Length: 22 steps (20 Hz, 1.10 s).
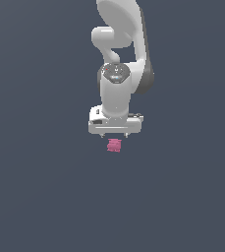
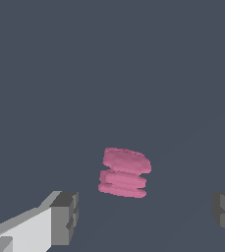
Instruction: Pick up the object and move it to a goal position.
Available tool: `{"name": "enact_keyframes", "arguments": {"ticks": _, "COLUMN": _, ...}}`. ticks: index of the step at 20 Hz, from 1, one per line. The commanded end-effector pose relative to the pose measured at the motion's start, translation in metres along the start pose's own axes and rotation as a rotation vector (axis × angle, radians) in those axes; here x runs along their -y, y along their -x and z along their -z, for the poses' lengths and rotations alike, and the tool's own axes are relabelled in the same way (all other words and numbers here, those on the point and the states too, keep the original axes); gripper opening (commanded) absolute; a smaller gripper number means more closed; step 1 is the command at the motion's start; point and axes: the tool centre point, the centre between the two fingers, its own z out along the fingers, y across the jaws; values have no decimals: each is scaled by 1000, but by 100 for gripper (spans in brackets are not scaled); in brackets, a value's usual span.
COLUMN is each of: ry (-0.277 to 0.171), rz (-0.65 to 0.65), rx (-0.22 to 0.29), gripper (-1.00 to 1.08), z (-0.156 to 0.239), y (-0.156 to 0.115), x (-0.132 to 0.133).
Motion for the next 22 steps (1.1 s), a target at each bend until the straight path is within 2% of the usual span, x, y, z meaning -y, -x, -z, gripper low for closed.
{"name": "enact_keyframes", "arguments": {"ticks": 1, "ry": 0, "rz": 0, "rx": 0, "gripper": 100, "z": 0, "y": 0, "x": 0}}
{"name": "enact_keyframes", "arguments": {"ticks": 11, "ry": -37, "rz": -25, "rx": -27, "gripper": 100, "z": 8, "y": -7, "x": 8}}
{"name": "enact_keyframes", "arguments": {"ticks": 17, "ry": -35, "rz": -32, "rx": -25, "gripper": 100, "z": 4, "y": -6, "x": 8}}
{"name": "enact_keyframes", "arguments": {"ticks": 22, "ry": -28, "rz": -71, "rx": -21, "gripper": 100, "z": -14, "y": 1, "x": 7}}
